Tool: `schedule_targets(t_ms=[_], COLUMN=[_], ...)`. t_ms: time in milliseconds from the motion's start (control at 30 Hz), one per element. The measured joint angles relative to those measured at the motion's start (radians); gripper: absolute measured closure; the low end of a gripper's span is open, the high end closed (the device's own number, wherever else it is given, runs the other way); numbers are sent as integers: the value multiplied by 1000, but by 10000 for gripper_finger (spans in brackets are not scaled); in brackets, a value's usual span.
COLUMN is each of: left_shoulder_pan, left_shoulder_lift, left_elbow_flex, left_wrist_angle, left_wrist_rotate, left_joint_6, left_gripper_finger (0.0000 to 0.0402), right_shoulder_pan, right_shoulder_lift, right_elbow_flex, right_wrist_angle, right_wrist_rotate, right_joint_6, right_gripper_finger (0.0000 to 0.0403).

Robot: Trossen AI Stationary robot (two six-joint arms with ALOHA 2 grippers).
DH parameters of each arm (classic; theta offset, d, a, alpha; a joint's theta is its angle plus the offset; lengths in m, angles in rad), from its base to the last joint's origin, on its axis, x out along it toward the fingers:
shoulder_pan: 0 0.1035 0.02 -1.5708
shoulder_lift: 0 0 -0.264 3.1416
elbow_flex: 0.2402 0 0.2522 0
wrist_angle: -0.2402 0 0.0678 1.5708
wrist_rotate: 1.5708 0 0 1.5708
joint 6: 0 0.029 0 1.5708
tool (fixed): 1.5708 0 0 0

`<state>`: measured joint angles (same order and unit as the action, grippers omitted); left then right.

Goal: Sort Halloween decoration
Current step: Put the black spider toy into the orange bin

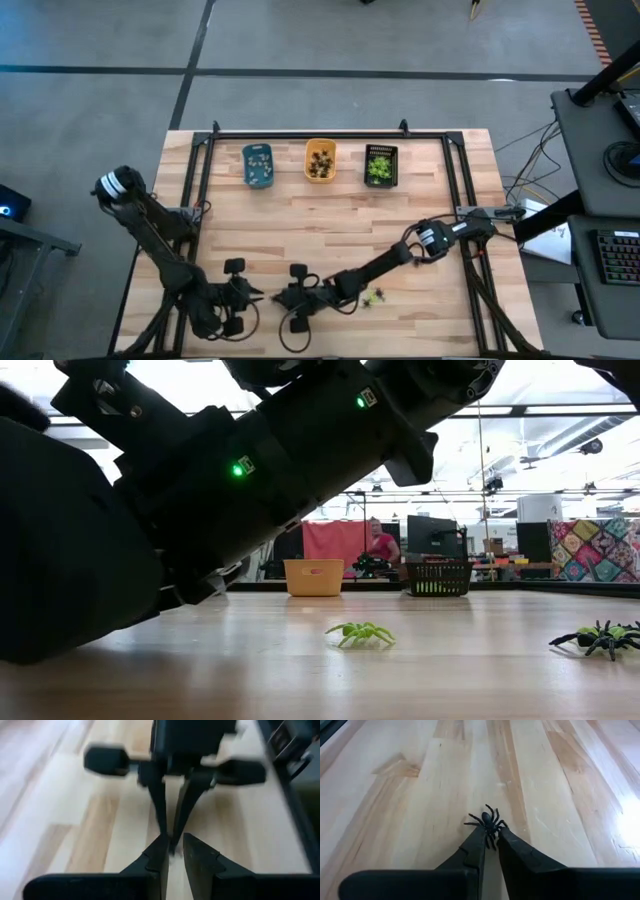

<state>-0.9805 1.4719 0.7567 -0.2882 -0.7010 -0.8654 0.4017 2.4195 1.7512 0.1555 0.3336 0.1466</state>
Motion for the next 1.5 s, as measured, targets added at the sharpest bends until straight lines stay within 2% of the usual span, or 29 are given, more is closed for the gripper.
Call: schedule_targets(t_ms=[333, 500, 733, 1133, 1267, 1500], left_shoulder_pan=[-5, -5, -5, -5, -7, -8], left_shoulder_lift=[-179, -205, -212, -286, -339, -414], left_elbow_flex=[0, 0, 0, 0, 0, 0], left_wrist_angle=[0, 0, 2, -1, 0, 5], left_wrist_rotate=[-103, -147, -156, -282, -304, -401], left_joint_6=[77, 116, 117, 76, 112, 219], left_gripper_finger=[362, 362, 362, 362, 362, 362], right_shoulder_pan=[-9, -10, -16, -56, -88, -190], right_shoulder_lift=[-1, -2, -43, -179, -228, -346], right_elbow_flex=[0, 0, -2, -2, -1, 0], right_wrist_angle=[3, 8, -17, -220, -341, -553], right_wrist_rotate=[-1, 0, 8, 8, 15, 32], right_joint_6=[9, -2, -29, -36, -47, -118], right_gripper_finger=[394, 394, 394, 394, 394, 394])
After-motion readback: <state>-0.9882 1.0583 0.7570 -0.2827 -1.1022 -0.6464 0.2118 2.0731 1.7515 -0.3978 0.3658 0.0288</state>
